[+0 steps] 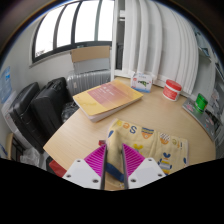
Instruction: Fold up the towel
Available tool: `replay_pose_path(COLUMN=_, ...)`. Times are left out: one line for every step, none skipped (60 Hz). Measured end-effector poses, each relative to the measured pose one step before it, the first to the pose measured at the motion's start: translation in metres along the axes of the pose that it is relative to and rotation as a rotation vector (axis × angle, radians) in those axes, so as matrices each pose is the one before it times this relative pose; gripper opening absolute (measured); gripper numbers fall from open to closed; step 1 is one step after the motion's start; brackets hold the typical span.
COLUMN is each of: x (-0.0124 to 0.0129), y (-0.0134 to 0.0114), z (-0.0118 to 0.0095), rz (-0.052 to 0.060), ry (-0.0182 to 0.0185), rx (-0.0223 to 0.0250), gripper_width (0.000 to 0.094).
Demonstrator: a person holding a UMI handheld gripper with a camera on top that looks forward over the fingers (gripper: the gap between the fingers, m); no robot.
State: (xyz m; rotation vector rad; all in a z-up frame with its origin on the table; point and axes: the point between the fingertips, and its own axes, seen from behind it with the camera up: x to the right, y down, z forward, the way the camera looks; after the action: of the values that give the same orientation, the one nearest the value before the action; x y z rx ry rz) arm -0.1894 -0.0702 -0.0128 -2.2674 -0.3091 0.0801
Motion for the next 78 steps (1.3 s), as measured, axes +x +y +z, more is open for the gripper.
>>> replay_pose_path(x=0.0025, y=-0.00052, z=0.00055, rz=-0.0015, ry=0.00403, rx=0.00254, gripper_width=0.0157)
replay_pose_path(x=0.00842, y=-0.00087, z=0.00138, rz=-0.0009, ry=0.02185, rx=0.00477, gripper_width=0.0057)
replay_pose_path(x=0.00843, y=-0.00048, z=0.00001, rz=0.0005, ry=0.03059, rx=0.00563, gripper_width=0.0054)
replay_pose_path(x=-0.00087, y=0.00044, z=0.00002, rz=0.0126, ry=0.00717, rx=0.00413, gripper_width=0.0053)
replay_pose_path(x=-0.00092, y=-0.00073, z=0.00058, rz=0.0118, ry=-0.00428, rx=0.00835, gripper_width=0.0052)
replay_pose_path(x=-0.00044, y=-0.00021, z=-0.00003, rz=0.0063, ry=-0.00342, rx=0.0047, gripper_width=0.0048)
replay_pose_path(x=-0.0004, y=-0.00023, z=-0.00003, rz=0.0003, ry=-0.00321, rx=0.00342, gripper_width=0.0047)
replay_pose_path(x=0.0, y=0.00006, z=-0.00024, rz=-0.0054, ry=-0.00259, rx=0.0004, gripper_width=0.0043)
replay_pose_path(x=-0.00004, y=0.00002, z=0.00011, rz=-0.0074, ry=-0.00239, rx=-0.00007, gripper_width=0.0041)
replay_pose_path(x=-0.00005, y=-0.00027, z=0.00001, rz=-0.0067, ry=-0.00251, rx=-0.00089, gripper_width=0.0038)
replay_pose_path(x=-0.00235, y=0.00405, z=-0.00349, rz=-0.0013, ry=0.00155, rx=0.00115, gripper_width=0.0033)
replay_pose_path(x=0.00149, y=-0.00285, z=0.00333, rz=-0.0009, ry=-0.00428, rx=-0.00597, gripper_width=0.0026)
replay_pose_path(x=0.00012, y=-0.00064, z=0.00067, rz=0.0017, ry=-0.00493, rx=-0.00438, gripper_width=0.002)
replay_pose_path(x=-0.00004, y=-0.00029, z=-0.00012, rz=0.005, ry=-0.00661, rx=-0.00716, gripper_width=0.0016)
replay_pose_path(x=-0.00073, y=-0.00069, z=-0.00047, rz=0.0084, ry=-0.00887, rx=-0.007, gripper_width=0.0014)
replay_pose_path(x=-0.0006, y=-0.00163, z=-0.00159, rz=0.0114, ry=-0.01051, rx=-0.00507, gripper_width=0.0013)
replay_pose_path(x=0.00008, y=-0.0036, z=-0.00341, rz=0.0137, ry=-0.00994, rx=0.00547, gripper_width=0.0014)
replay_pose_path(x=0.00121, y=-0.00606, z=-0.00329, rz=0.0146, ry=-0.00653, rx=0.01112, gripper_width=0.0013)
replay_pose_path(x=0.00228, y=-0.00784, z=-0.00409, rz=0.0146, ry=-0.00071, rx=0.01801, gripper_width=0.0013)
replay_pose_path(x=0.00414, y=-0.00851, z=-0.00472, rz=0.0141, ry=0.00426, rx=0.0198, gripper_width=0.0014)
replay_pose_path(x=0.0051, y=-0.00839, z=-0.00534, rz=0.0136, ry=0.0076, rx=0.01834, gripper_width=0.0014)
replay_pose_path(x=0.0054, y=-0.00768, z=-0.00537, rz=0.0136, ry=0.00752, rx=0.01612, gripper_width=0.0014)
replay_pose_path(x=0.00507, y=-0.00728, z=-0.00549, rz=0.0147, ry=0.00548, rx=0.01514, gripper_width=0.0015)
replay_pose_path(x=0.00568, y=-0.00805, z=-0.00504, rz=0.0161, ry=0.00514, rx=0.00928, gripper_width=0.0014)
replay_pose_path(x=0.00621, y=-0.00649, z=-0.00506, rz=0.0217, ry=0.00638, rx=0.01446, gripper_width=0.0015)
replay_pose_path(x=0.00871, y=-0.00715, z=-0.00299, rz=0.024, ry=0.00624, rx=0.00923, gripper_width=0.0017)
replay_pose_path(x=0.00673, y=-0.003, z=-0.00432, rz=0.0231, ry=0.01524, rx=0.0159, gripper_width=0.0017)
replay_pose_path(x=0.00894, y=-0.00358, z=-0.00369, rz=0.0215, ry=0.01467, rx=0.00915, gripper_width=0.0018)
replay_pose_path(x=0.00963, y=-0.00227, z=-0.00322, rz=0.0192, ry=0.01622, rx=0.00713, gripper_width=0.002)
replay_pose_path(x=0.01, y=-0.00099, z=-0.00245, rz=0.0175, ry=0.0174, rx=0.00394, gripper_width=0.0021)
replay_pose_path(x=0.01122, y=-0.0015, z=-0.00167, rz=0.0174, ry=0.01592, rx=-0.00333, gripper_width=0.0022)
replay_pose_path(x=0.01063, y=0.0014, z=-0.00091, rz=0.0149, ry=0.01954, rx=-0.00084, gripper_width=0.0023)
replay_pose_path(x=0.01085, y=0.00283, z=0.00024, rz=0.0126, ry=0.02055, rx=-0.00258, gripper_width=0.0023)
replay_pose_path(x=0.0108, y=0.00437, z=0.00122, rz=0.0096, ry=0.02097, rx=-0.00627, gripper_width=0.0024)
replay_pose_path(x=0.01066, y=0.00657, z=0.00227, rz=0.0075, ry=0.0219, rx=-0.01219, gripper_width=0.0024)
replay_pose_path(x=0.01099, y=0.00851, z=0.00287, rz=0.0059, ry=0.0234, rx=-0.01941, gripper_width=0.0024)
replay_pose_path(x=0.01236, y=0.00883, z=0.00261, rz=0.0071, ry=0.01899, rx=-0.02468, gripper_width=0.0024)
replay_pose_path(x=0.00786, y=0.01009, z=0.00343, rz=0.0089, ry=0.02399, rx=-0.02076, gripper_width=0.0024)
replay_pose_path(x=0.00853, y=0.00842, z=0.00322, rz=0.0121, ry=0.02037, rx=-0.02298, gripper_width=0.0025)
replay_pose_path(x=0.00767, y=0.00813, z=0.00319, rz=0.0132, ry=0.01732, rx=-0.02027, gripper_width=0.0025)
replay_pose_path(x=0.00676, y=0.00808, z=0.00394, rz=0.0117, ry=0.01457, rx=-0.0183, gripper_width=0.0025)
replay_pose_path(x=0.00632, y=0.00818, z=0.00409, rz=0.0113, ry=0.01275, rx=-0.01886, gripper_width=0.0027)
replay_pose_path(x=0.00503, y=0.00886, z=0.00394, rz=0.0112, ry=0.00963, rx=-0.02116, gripper_width=0.0031)
replay_pose_path(x=0.00083, y=-0.00421, z=-0.00075, rz=0.0073, ry=-0.01121, rx=-0.00457, gripper_width=0.0037)
replay_pose_path(x=-0.00078, y=-0.00503, z=0.00089, rz=0.0143, ry=-0.01545, rx=0.04833, gripper_width=0.0035)
replay_pose_path(x=0.00137, y=0.00323, z=0.00255, rz=0.0002, ry=-0.00099, rx=0.01052, gripper_width=0.0035)
replay_pose_path(x=0.00034, y=0.00042, z=-0.00323, rz=-0.0081, ry=0.00304, rx=-0.02908, gripper_width=0.0037)
replay_pose_path(x=0.0011, y=-0.0001, z=0.00231, rz=-0.0052, ry=-0.00576, rx=0.00846, gripper_width=0.0037)
replay_pose_path(x=0.00095, y=0.00106, z=0.001, rz=-0.0055, ry=0.00044, rx=-0.00662, gripper_width=0.0037)
replay_pose_path(x=0.00067, y=0.00119, z=-0.00105, rz=-0.0035, ry=0.00374, rx=-0.01274, gripper_width=0.0038)
replay_pose_path(x=0.00056, y=0.00039, z=-0.00083, rz=-0.0015, ry=0.00555, rx=-0.01016, gripper_width=0.0039)
replay_pose_path(x=0.00108, y=0.00037, z=-0.00111, rz=0.0005, ry=0.00664, rx=-0.01125, gripper_width=0.0047)
replay_pose_path(x=0.00088, y=0.00056, z=-0.00131, rz=0.0032, ry=0.00712, rx=-0.01183, gripper_width=0.0064)
replay_pose_path(x=0.00063, y=0.00009, z=-0.0015, rz=0.0054, ry=0.00412, rx=-0.01097, gripper_width=0.0091)
replay_pose_path(x=-0.00106, y=-0.00031, z=-0.00217, rz=0.0079, ry=-0.00183, rx=-0.00917, gripper_width=0.0141)
replay_pose_path(x=-0.00209, y=-0.00179, z=-0.0064, rz=0.0095, ry=-0.00299, rx=-0.012, gripper_width=0.0224)
replay_pose_path(x=-0.00042, y=-0.00027, z=-0.00361, rz=0.0104, ry=-0.00546, rx=-0.00322, gripper_width=0.0327)
replay_pose_path(x=-0.00069, y=-0.0008, z=-0.00335, rz=0.0126, ry=-0.0066, rx=-0.00394, gripper_width=0.0435)
replay_pose_path(x=-0.00091, y=-0.00109, z=-0.00425, rz=0.012, ry=-0.00747, rx=-0.00109, gripper_width=0.0548)
replay_pose_path(x=-0.00037, y=-0.00184, z=-0.0051, rz=0.0112, ry=-0.00784, rx=0.00221, gripper_width=0.0646)
replay_pose_path(x=-0.00041, y=-0.00209, z=-0.00527, rz=0.0109, ry=-0.0078, rx=0.00478, gripper_width=0.0726)
replay_pose_path(x=-0.00091, y=-0.00183, z=-0.00578, rz=0.0093, ry=-0.01042, rx=0.00479, gripper_width=0.0785)
replay_pose_path(x=-0.00017, y=-0.00121, z=-0.00628, rz=0.0084, ry=-0.00793, rx=0.00343, gripper_width=0.083)
replay_pose_path(x=0.00204, y=-0.00335, z=-0.00802, rz=0.0069, ry=-0.00226, rx=-0.00986, gripper_width=0.0852)
replay_pose_path(x=-0.00019, y=0.00196, z=-0.00689, rz=0.0051, ry=-0.00045, rx=0.0082, gripper_width=0.0849)
replay_pose_path(x=0.00155, y=-0.00022, z=-0.00713, rz=0.003, ry=-0.00167, rx=0.00319, gripper_width=0.0842)
replay_pose_path(x=0.0024, y=-0.00032, z=-0.00711, rz=0.0022, ry=0.00145, rx=0.00446, gripper_width=0.0833)
replay_pose_path(x=0.00333, y=0.00029, z=-0.00737, rz=0.0023, ry=0.00504, rx=0.00363, gripper_width=0.0829)
replay_pose_path(x=0.00364, y=0.00077, z=-0.00731, rz=0.0023, ry=0.00661, rx=0.00265, gripper_width=0.083)
replay_pose_path(x=0.00344, y=0.00123, z=-0.00748, rz=0.0017, ry=0.00551, rx=0.00096, gripper_width=0.0832)
replay_pose_path(x=0.00323, y=0.00202, z=-0.00703, rz=0.0025, ry=0.0032, rx=-0.00161, gripper_width=0.083)
replay_pose_path(x=0.00268, y=0.00309, z=-0.00712, rz=0.0037, ry=0.00101, rx=-0.00457, gripper_width=0.0828)
replay_pose_path(x=0.00366, y=0.00189, z=-0.00782, rz=0.0058, ry=-0.0018, rx=-0.01246, gripper_width=0.083)
replay_pose_path(x=0.00183, y=0.0052, z=-0.00667, rz=0.0118, ry=-0.00119, rx=-0.00882, gripper_width=0.0829)
replay_pose_path(x=0.00182, y=0.00543, z=-0.00697, rz=0.0153, ry=-0.00252, rx=-0.01372, gripper_width=0.0828)
replay_pose_path(x=0.00106, y=0.00744, z=-0.00686, rz=0.0195, ry=-0.00412, rx=-0.01581, gripper_width=0.0829)
replay_pose_path(x=0.00065, y=0.00784, z=-0.0064, rz=0.0208, ry=-0.00722, rx=-0.01845, gripper_width=0.083)
replay_pose_path(x=0.00009, y=0.00879, z=-0.00612, rz=0.0204, ry=-0.01035, rx=-0.02005, gripper_width=0.0829)
